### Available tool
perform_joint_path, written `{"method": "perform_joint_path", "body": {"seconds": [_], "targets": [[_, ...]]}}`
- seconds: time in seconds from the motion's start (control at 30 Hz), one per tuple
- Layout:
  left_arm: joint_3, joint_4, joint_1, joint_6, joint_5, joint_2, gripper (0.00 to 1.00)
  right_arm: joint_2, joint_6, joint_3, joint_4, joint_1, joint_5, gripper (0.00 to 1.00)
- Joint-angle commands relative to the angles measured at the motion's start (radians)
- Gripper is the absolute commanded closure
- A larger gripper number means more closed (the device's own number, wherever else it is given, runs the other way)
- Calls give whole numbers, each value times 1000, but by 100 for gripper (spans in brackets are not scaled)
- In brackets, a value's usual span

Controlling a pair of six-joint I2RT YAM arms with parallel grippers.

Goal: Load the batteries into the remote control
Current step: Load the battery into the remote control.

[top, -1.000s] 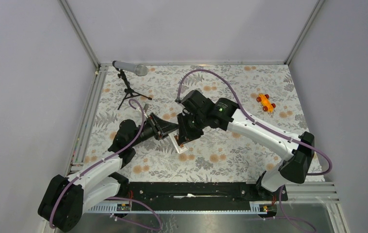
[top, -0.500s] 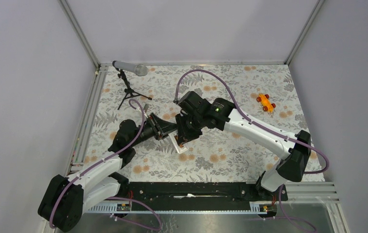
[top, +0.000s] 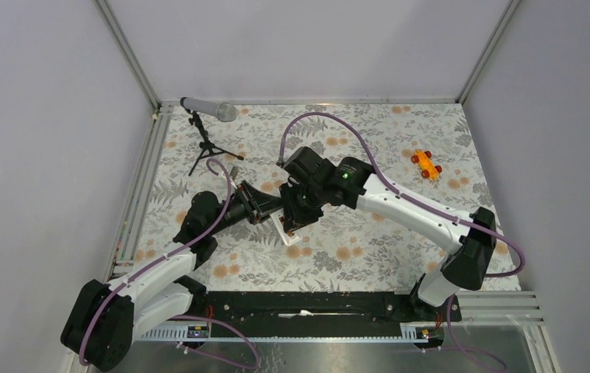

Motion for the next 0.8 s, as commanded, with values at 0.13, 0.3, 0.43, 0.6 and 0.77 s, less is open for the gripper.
{"method": "perform_joint_path", "body": {"seconds": [0.13, 0.3, 0.43, 0.6, 0.77], "targets": [[15, 77, -4, -12, -12, -21, 100, 0, -2, 41, 12, 12, 39, 68], [20, 56, -4, -4, -18, -31, 100, -33, 24, 35, 40, 12, 51, 63], [27, 53, -4, -8, -17, -34, 100, -82, 49, 18, 76, 11, 59, 58], [30, 80, -4, -38, -25, -38, 100, -163, 79, -28, 141, 10, 83, 47], [30, 126, -4, -97, -40, -50, 100, -292, 122, -135, 233, 7, 160, 31]]}}
